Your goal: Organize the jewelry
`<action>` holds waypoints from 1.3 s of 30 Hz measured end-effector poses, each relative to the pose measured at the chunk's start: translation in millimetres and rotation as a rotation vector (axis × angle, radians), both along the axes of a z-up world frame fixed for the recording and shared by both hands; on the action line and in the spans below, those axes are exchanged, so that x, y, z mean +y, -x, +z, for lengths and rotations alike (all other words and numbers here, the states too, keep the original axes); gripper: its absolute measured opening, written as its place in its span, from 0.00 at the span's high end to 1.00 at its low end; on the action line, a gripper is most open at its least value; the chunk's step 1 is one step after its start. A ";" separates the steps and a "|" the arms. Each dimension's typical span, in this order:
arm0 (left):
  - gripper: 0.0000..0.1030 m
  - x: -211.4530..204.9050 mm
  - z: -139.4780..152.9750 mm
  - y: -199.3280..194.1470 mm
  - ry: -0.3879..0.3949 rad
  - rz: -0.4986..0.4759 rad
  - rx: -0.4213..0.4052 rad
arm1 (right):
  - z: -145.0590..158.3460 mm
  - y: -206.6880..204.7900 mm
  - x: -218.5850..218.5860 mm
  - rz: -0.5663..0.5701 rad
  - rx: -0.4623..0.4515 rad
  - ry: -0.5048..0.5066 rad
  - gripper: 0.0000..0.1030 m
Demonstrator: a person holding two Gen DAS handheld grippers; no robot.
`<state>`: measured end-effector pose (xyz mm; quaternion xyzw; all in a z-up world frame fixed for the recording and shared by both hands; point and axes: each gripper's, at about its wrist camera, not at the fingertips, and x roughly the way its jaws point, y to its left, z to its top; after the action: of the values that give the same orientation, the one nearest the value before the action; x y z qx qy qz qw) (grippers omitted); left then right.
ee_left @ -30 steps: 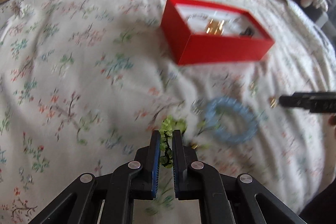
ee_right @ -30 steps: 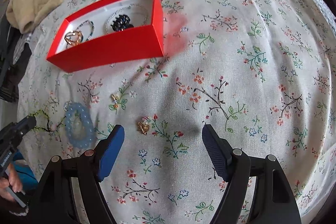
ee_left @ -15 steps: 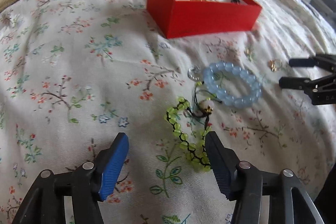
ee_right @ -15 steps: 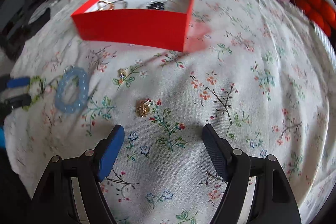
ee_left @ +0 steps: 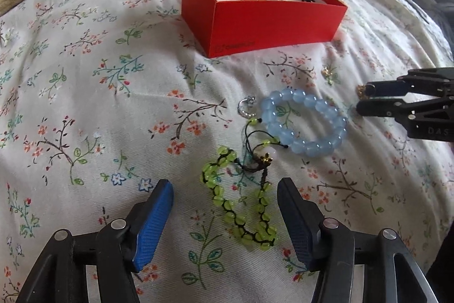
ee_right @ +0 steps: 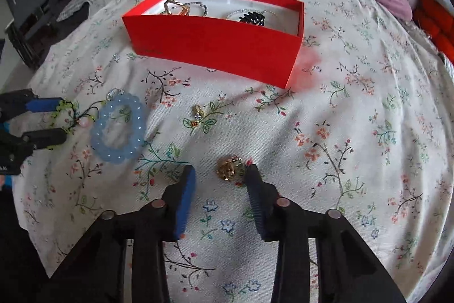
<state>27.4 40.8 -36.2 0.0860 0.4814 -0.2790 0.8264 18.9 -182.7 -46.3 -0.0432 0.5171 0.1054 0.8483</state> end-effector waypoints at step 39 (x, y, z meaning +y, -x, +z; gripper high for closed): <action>0.97 -4.7 18.2 -3.3 0.026 0.052 0.010 | 18.0 12.8 -42.1 -0.059 0.141 -0.320 0.98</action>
<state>30.7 36.1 -18.0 0.0613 0.4840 -0.2641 0.8320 6.2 -224.9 -28.3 0.1152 0.5529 0.1642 0.8088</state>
